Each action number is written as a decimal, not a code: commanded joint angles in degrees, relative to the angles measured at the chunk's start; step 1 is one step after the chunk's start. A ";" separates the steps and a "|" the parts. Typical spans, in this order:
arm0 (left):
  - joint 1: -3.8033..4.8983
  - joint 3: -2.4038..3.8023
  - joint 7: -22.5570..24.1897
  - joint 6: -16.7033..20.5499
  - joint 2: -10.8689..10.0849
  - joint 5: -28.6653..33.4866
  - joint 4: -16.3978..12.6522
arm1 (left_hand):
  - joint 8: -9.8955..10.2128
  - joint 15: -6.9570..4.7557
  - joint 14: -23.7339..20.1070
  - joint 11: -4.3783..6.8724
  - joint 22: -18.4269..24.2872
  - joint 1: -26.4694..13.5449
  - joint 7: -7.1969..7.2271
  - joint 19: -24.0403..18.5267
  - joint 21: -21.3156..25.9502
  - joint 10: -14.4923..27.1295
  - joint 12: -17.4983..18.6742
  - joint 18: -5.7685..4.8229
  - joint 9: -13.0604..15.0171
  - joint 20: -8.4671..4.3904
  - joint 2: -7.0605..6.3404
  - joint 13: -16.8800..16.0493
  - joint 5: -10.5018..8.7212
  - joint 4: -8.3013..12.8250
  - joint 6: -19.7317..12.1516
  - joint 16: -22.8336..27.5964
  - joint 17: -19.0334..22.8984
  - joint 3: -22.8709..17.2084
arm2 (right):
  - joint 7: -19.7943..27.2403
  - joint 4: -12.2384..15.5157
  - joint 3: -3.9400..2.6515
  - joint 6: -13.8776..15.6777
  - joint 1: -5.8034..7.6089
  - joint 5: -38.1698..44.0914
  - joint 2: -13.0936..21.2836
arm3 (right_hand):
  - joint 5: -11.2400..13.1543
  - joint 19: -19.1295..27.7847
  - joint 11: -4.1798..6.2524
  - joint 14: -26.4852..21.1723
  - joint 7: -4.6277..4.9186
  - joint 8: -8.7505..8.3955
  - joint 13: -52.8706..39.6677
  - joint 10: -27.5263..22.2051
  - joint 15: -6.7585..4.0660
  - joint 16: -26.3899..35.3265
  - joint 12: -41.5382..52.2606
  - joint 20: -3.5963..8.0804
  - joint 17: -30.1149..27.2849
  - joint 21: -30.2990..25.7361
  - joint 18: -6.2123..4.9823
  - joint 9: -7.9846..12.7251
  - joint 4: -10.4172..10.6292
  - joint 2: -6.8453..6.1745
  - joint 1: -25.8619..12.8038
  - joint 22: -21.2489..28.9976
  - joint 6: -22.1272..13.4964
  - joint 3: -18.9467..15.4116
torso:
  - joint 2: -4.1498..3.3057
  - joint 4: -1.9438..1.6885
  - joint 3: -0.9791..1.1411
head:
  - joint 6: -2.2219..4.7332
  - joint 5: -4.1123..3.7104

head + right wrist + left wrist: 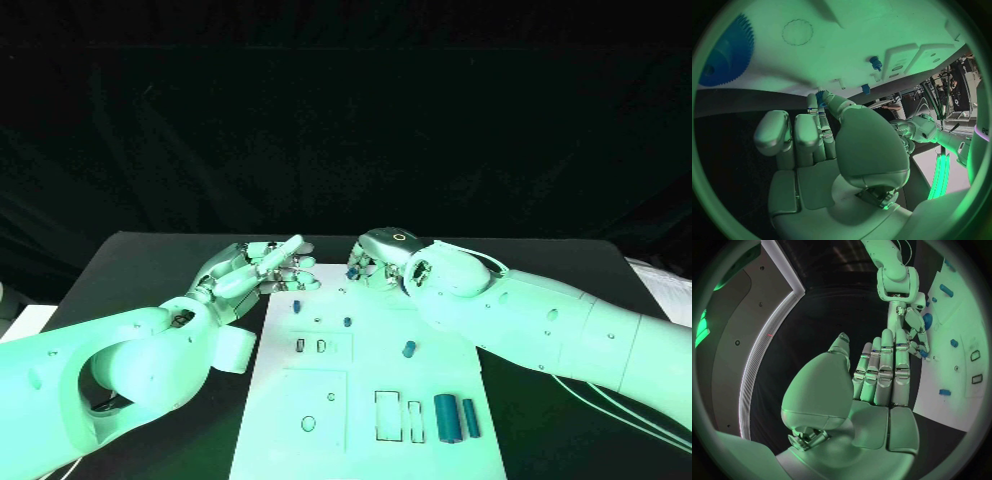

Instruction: Assemble the parts on the task board

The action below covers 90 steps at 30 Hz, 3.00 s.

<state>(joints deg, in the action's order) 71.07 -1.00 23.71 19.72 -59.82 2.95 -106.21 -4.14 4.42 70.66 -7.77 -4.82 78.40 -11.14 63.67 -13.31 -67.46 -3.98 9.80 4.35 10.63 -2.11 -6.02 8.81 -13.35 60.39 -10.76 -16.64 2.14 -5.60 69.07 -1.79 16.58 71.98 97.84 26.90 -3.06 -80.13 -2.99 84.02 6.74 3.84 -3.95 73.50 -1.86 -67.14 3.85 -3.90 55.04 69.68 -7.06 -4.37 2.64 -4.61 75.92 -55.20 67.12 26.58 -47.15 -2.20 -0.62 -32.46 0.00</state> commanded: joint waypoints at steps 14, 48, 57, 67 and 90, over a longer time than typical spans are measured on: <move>0.16 0.05 0.19 -0.76 0.25 0.15 -0.03 | 0.29 0.18 -0.19 -0.03 0.07 0.19 -0.20 -0.01 0.26 0.46 0.33 0.67 0.06 0.24 0.45 -0.08 0.03 0.46 -0.28 0.29 -0.08 0.02 | 0.32 -3.14 0.26 -1.88 -0.10 0.49 -2.30 | -0.37 0.29 -0.07 1.68 0.05 0.34 0.08 -0.31 0.03 -0.28 -0.33 0.18 0.07 0.32 0.91 -1.18 0.28 -0.28 -0.29 -0.13 0.13 -0.05 | -0.18 -0.11 0.00 | 0.06 0.03; 0.19 0.04 -0.57 -1.16 -0.45 0.43 0.23 | 0.36 0.25 -0.31 -0.11 0.14 0.39 -0.29 -0.06 0.38 0.68 0.36 0.65 0.05 0.29 0.56 -0.08 0.01 0.66 -0.46 0.50 -0.27 0.14 | -0.72 7.11 -0.37 2.18 -0.03 -6.27 7.86 | -1.71 3.81 -2.83 0.18 3.29 0.57 -0.33 -8.79 2.45 2.18 2.99 -2.67 -4.98 -2.86 -0.28 0.09 1.84 -2.91 -0.52 5.62 -9.88 -7.23 | 0.01 0.55 -0.08 | 0.27 0.13; 0.19 0.04 -0.71 -1.22 -1.11 0.56 0.25 | 0.36 0.27 -0.37 -0.12 0.18 0.64 -0.30 -0.09 0.45 0.75 0.35 0.65 0.05 0.31 0.62 -0.09 0.03 0.87 -0.51 0.61 -0.38 0.16 | -5.61 16.01 -1.11 -0.69 0.33 -17.62 19.12 | -7.12 -0.57 0.72 2.57 0.77 -0.06 -6.39 7.02 -0.47 -6.83 12.05 0.29 7.45 4.54 1.63 0.39 3.80 -5.71 -2.07 -5.61 -10.20 -11.00 | 0.57 1.88 -0.22 | 0.49 0.13; 0.19 0.02 -0.87 -1.56 -0.91 0.59 0.89 | 0.34 0.27 -0.38 -0.12 0.20 0.90 -0.29 -0.09 0.50 0.77 0.32 0.66 0.07 0.32 0.72 -0.12 0.05 1.07 -0.51 0.69 -0.50 0.15 | -9.83 15.90 -1.20 -3.26 0.13 -17.74 20.91 | -10.43 -2.44 0.82 3.69 0.65 0.54 -46.10 3.56 -0.36 -15.68 45.78 0.36 20.69 10.05 3.01 0.19 9.61 -3.89 1.62 -14.00 -11.03 -23.56 | 0.66 2.28 0.07 | 0.57 0.61; 0.17 0.02 -1.08 -1.81 -0.37 0.59 1.39 | 0.32 0.28 -0.40 -0.11 0.23 1.12 -0.29 -0.09 0.54 0.79 0.31 0.67 0.08 0.33 0.85 -0.13 0.06 1.23 -0.52 0.76 -0.59 0.11 | -11.69 11.24 -0.84 -5.16 -0.45 -11.79 15.28 | -10.39 -3.75 0.29 4.75 1.06 1.26 -72.09 9.12 0.21 -19.85 70.66 -0.28 28.45 12.91 3.82 0.13 10.81 -2.06 4.70 -18.88 -10.50 -25.83 | 0.56 2.10 0.12 | -0.12 0.74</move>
<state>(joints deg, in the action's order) 71.18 -1.02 22.44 19.15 -60.32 3.38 -104.77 -4.14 4.62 70.46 -7.77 -4.68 79.08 -11.35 63.67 -13.08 -67.05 -3.98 9.79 4.34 10.63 -1.43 -6.07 8.80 -12.41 60.18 -10.21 -17.15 2.31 -16.32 80.50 -2.65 12.81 71.58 83.81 42.35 -13.31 -83.51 -2.70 83.92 7.68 4.86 -74.97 82.09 -2.14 -86.77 74.34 -4.21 74.94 82.33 -4.37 -4.16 13.75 -6.65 80.25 -74.03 56.39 0.71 -46.59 -0.11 -0.48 -32.54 0.71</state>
